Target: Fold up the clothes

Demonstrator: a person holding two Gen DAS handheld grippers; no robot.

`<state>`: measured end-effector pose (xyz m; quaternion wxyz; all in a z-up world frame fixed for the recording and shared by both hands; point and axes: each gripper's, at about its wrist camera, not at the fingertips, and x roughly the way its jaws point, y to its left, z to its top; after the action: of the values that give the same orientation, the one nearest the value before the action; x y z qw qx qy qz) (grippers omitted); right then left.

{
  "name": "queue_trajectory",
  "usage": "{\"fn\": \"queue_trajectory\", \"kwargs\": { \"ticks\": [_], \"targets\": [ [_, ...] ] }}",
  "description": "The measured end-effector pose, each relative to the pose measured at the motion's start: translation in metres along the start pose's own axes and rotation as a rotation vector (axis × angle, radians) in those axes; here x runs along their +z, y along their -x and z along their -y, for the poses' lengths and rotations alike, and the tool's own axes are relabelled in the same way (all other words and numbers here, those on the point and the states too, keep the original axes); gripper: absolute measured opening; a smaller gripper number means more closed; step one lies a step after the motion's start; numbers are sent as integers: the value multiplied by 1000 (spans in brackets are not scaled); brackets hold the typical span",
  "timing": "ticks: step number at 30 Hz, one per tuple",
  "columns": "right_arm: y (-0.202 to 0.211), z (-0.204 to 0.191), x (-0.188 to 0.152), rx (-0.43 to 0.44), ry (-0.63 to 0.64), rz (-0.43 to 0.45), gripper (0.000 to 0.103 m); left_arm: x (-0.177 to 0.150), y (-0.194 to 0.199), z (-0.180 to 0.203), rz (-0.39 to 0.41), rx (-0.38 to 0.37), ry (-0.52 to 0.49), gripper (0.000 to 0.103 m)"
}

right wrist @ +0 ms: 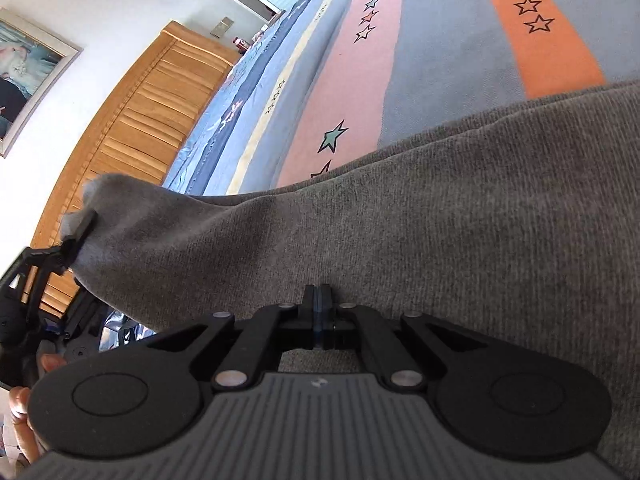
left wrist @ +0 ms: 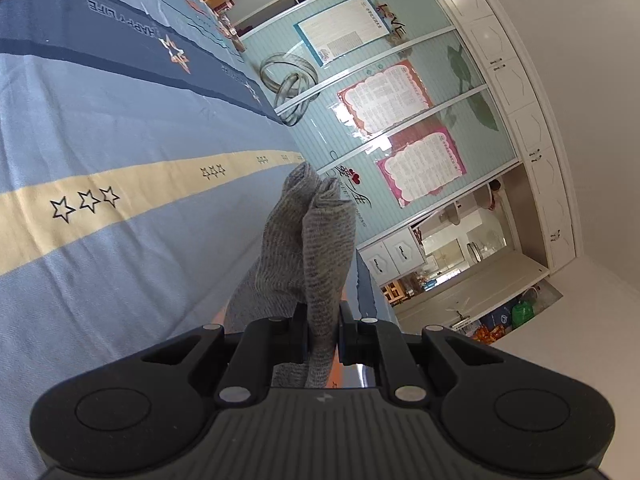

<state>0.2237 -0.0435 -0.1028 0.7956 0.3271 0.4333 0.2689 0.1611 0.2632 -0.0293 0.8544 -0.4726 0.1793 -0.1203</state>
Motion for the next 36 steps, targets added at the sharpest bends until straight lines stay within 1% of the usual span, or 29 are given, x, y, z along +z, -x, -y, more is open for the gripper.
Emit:
{"fn": "queue_trajectory", "kwargs": {
  "ticks": [2,3,6,7,9,11,12,14,15,16,17,19,22,23,24,25,26,27,28,29,30,31,34,36],
  "targets": [
    [12,5,-5,23,-8,26,3,-6,-3,19,-21,-28,-33,14],
    [21,7,-9,31,-8,39,6,-10,-6,33,-34,-43,-65,14],
    [49,15,-22,67,-27,64,7,-34,-18,77,-92,-97,-167,14],
    [59,21,-26,89,-46,70,8,-46,-23,92,-121,-109,-208,14],
    [89,36,-34,128,-81,111,10,-80,-38,116,-200,-111,-302,15],
    [122,51,-41,165,-113,166,13,-123,-57,128,-282,-84,-404,15],
    [141,59,-45,176,-123,199,15,-144,-68,128,-325,-61,-440,15],
    [177,77,-55,192,-141,264,15,-188,-91,116,-418,6,-481,15],
    [189,87,-60,196,-145,279,15,-207,-101,109,-460,40,-500,15],
    [199,96,-65,200,-149,291,15,-220,-107,102,-481,69,-510,15],
    [209,105,-70,204,-152,303,16,-230,-109,95,-486,88,-512,16],
    [218,119,-79,239,-140,304,15,-238,-106,92,-467,92,-538,17],
    [219,131,-84,313,-128,304,15,-240,-105,96,-465,111,-572,28],
    [218,135,-83,337,-125,305,15,-243,-104,102,-466,123,-612,36],
    [218,138,-82,365,-127,304,16,-245,-104,107,-466,135,-652,51],
    [217,142,-83,395,-135,305,20,-248,-101,115,-452,140,-698,59],
    [214,149,-82,423,-153,308,20,-250,-95,126,-421,136,-751,77],
    [216,154,-82,448,-177,312,21,-253,-90,136,-389,132,-804,84],
    [220,158,-83,466,-198,319,22,-255,-85,146,-366,119,-845,84],
    [225,162,-83,483,-217,327,23,-257,-81,154,-356,102,-865,85],
    [229,166,-83,499,-236,335,26,-256,-79,159,-347,98,-864,85],
    [235,167,-83,491,-235,346,28,-253,-76,163,-332,100,-838,85],
    [250,171,-85,449,-235,384,29,-236,-67,166,-275,92,-698,85],
    [259,174,-87,423,-249,418,30,-224,-68,166,-241,96,-608,87]
  ]
}}
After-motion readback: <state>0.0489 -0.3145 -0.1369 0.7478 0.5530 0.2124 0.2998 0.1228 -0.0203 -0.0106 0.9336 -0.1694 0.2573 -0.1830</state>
